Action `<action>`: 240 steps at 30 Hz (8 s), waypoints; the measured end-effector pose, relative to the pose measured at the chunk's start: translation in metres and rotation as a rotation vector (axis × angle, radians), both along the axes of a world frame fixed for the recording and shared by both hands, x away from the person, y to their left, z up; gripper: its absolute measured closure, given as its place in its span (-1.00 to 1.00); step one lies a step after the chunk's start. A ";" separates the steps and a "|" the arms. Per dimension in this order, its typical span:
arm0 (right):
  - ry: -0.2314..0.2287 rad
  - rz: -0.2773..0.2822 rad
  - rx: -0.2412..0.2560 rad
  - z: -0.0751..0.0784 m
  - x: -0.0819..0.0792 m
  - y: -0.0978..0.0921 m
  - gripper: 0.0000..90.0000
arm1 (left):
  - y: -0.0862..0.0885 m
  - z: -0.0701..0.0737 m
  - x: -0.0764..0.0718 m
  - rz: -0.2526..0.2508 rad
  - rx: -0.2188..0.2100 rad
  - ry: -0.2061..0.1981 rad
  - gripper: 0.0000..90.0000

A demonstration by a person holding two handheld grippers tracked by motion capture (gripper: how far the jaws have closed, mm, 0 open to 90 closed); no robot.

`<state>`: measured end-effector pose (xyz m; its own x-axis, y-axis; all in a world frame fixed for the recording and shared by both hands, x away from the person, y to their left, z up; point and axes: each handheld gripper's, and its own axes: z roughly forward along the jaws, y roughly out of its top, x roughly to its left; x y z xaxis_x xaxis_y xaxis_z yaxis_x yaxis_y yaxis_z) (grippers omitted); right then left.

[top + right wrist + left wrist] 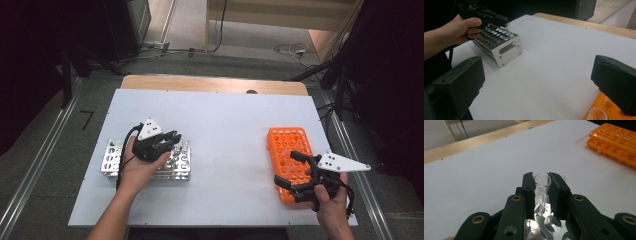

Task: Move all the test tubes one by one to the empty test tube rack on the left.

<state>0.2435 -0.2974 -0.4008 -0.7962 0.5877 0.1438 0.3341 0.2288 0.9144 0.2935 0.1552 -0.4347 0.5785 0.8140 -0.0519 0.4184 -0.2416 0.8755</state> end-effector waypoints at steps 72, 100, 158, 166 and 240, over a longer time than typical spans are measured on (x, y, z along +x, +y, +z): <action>0.212 -0.052 -0.209 -0.060 0.030 -0.039 0.26 | 0.008 0.018 -0.055 -0.060 -0.130 0.024 -1.00; 0.174 -0.061 -0.251 -0.059 0.028 -0.039 0.64 | 0.006 0.018 -0.055 -0.063 -0.130 0.018 -1.00; 0.098 0.083 -0.143 -0.020 0.008 0.043 0.64 | -0.029 0.022 -0.064 -0.162 -0.132 0.021 -1.00; 0.095 0.124 -0.149 -0.021 0.004 0.061 0.64 | -0.036 0.022 -0.065 -0.191 -0.145 0.029 -1.00; 0.107 0.323 -0.189 -0.034 -0.016 0.137 0.64 | -0.098 0.023 -0.090 -0.422 -0.106 -0.005 0.69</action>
